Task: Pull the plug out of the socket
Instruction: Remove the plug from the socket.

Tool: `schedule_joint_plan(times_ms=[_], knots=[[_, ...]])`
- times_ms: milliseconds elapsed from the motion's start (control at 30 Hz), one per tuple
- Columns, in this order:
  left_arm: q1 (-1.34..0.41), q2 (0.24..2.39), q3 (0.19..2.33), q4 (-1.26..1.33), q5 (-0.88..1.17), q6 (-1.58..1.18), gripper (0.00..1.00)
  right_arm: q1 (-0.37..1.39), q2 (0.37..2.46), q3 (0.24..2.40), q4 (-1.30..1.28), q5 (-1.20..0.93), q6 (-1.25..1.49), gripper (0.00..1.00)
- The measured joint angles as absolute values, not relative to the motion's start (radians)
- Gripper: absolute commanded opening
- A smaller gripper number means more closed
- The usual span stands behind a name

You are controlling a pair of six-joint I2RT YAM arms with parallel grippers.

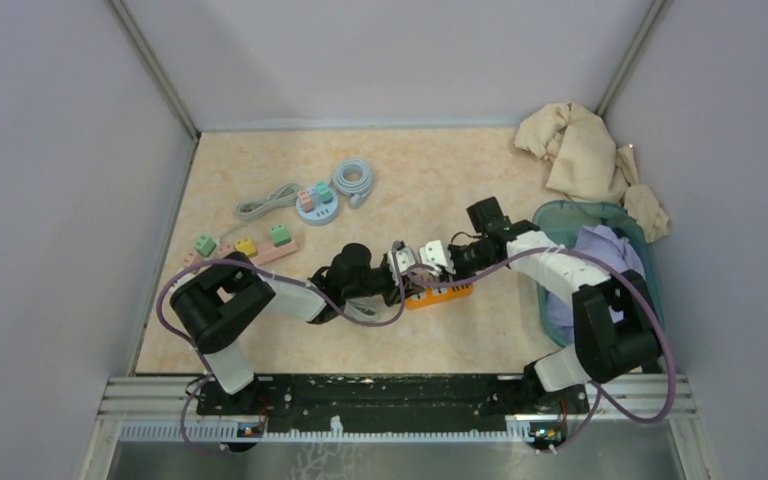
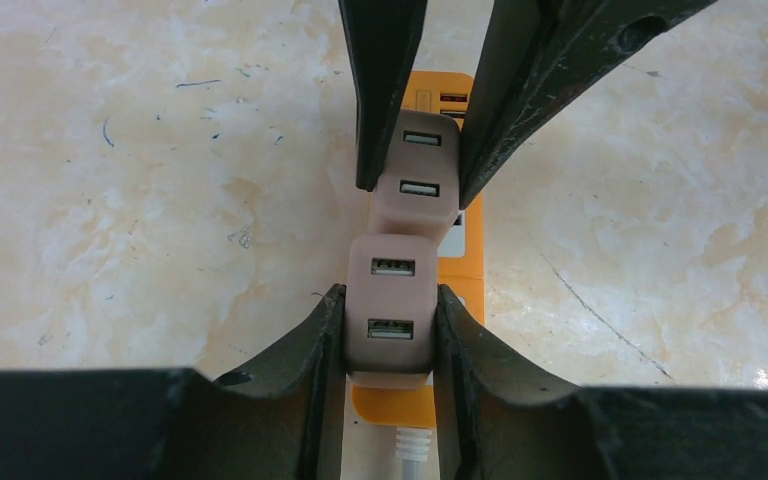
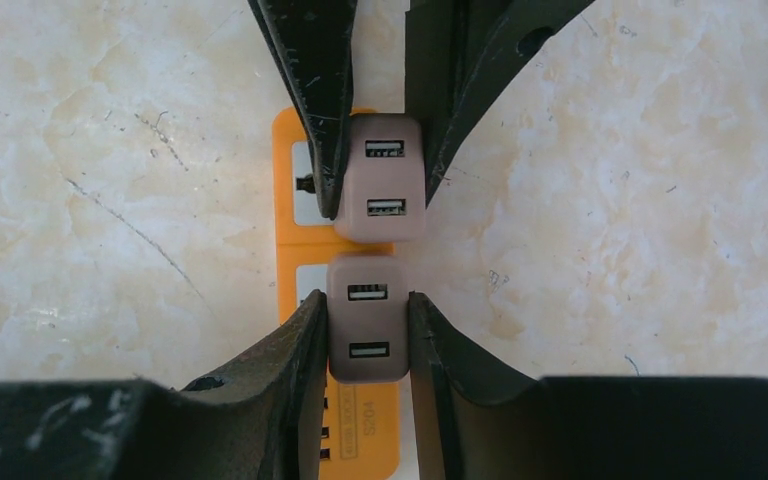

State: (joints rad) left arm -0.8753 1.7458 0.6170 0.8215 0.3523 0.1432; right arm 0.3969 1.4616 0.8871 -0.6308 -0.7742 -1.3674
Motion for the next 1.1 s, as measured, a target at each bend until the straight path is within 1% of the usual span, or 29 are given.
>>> schedule_joint_plan(times_ms=[133, 267, 400, 600, 833, 933, 1100], knots=[[-0.877, 1.748, 0.617, 0.823, 0.36, 0.15, 0.0, 0.397, 1.407, 0.82, -0.537, -0.778, -1.281, 0.0], [-0.877, 1.748, 0.617, 0.825, 0.361, 0.15, 0.0, 0.396, 1.407, 0.817, -0.489, -0.776, -1.173, 0.0], [-0.877, 1.748, 0.612, 0.833, 0.36, 0.15, 0.0, 0.365, 1.413, 0.815, -0.477, -0.798, -1.128, 0.0], [-0.88, 1.749, 0.601, 0.849, 0.36, 0.149, 0.0, 0.323, 1.422, 0.815, -0.533, -0.848, -1.202, 0.0], [-0.881, 1.749, 0.6, 0.849, 0.368, 0.147, 0.0, 0.352, 1.405, 0.801, -0.559, -0.842, -1.328, 0.0], [-0.881, 1.75, 0.601, 0.848, 0.372, 0.148, 0.0, 0.388, 1.386, 0.792, -0.535, -0.813, -1.312, 0.0], [-0.88, 1.75, 0.601, 0.847, 0.377, 0.148, 0.0, 0.397, 1.386, 0.792, -0.488, -0.796, -1.193, 0.0]])
